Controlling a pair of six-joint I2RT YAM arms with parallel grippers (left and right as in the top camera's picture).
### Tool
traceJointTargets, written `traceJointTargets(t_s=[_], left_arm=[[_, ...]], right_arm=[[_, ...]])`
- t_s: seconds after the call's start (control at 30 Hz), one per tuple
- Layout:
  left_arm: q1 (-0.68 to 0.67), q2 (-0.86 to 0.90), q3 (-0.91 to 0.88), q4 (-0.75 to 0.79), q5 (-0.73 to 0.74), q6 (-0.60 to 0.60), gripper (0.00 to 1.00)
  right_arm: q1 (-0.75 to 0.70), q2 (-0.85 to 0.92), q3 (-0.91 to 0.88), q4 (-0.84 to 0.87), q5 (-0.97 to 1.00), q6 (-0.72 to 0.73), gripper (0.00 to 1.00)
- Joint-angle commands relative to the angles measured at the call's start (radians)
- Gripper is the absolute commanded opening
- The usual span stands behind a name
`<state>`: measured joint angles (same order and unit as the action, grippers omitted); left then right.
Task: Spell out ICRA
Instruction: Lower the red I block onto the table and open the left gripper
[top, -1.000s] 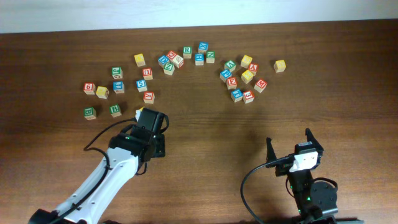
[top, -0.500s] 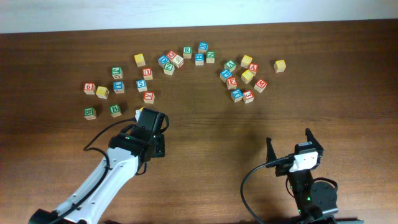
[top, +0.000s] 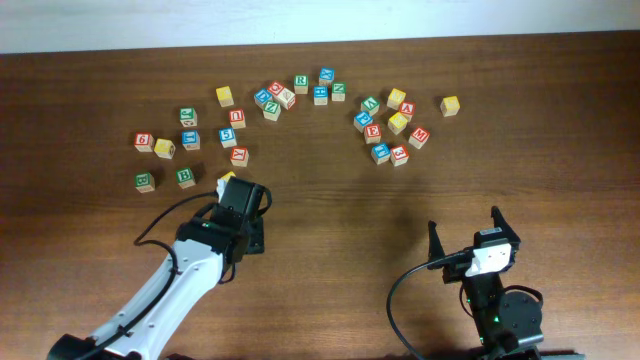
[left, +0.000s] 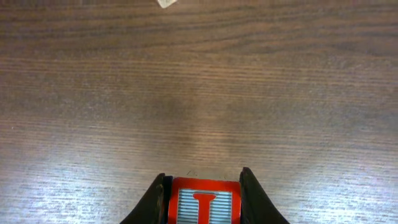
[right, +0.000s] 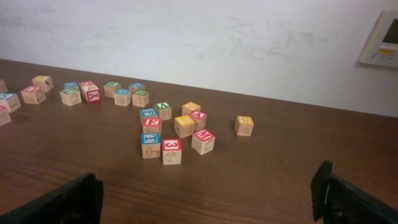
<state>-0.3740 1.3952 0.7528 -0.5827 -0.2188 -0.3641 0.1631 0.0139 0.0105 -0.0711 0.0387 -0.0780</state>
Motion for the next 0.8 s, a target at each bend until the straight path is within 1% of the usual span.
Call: traceJointTargets(t_s=[0.0, 0.2, 0.3, 0.57, 0.77], left_arm=[[-0.004, 0.000, -0.051, 0.055, -0.018, -0.002, 0.19], [-0.003, 0.000, -0.064, 0.078, -0.018, -0.002, 0.18], [-0.003, 0.006, -0.065, 0.094, -0.018, -0.002, 0.16], [-0.003, 0.093, -0.066, 0.149, -0.018, -0.002, 0.15], [-0.003, 0.094, -0.066, 0.149, -0.018, -0.002, 0.18]], right_arm=[[-0.007, -0.008, -0.005, -0.008, -0.002, 0.012, 0.98], [-0.007, -0.008, -0.005, -0.008, -0.002, 0.012, 0.98], [-0.007, -0.008, -0.005, -0.008, -0.002, 0.012, 0.98], [-0.007, -0.008, -0.005, -0.008, -0.002, 0.012, 0.98], [-0.007, -0.008, -0.005, -0.008, -0.002, 0.012, 0.98]])
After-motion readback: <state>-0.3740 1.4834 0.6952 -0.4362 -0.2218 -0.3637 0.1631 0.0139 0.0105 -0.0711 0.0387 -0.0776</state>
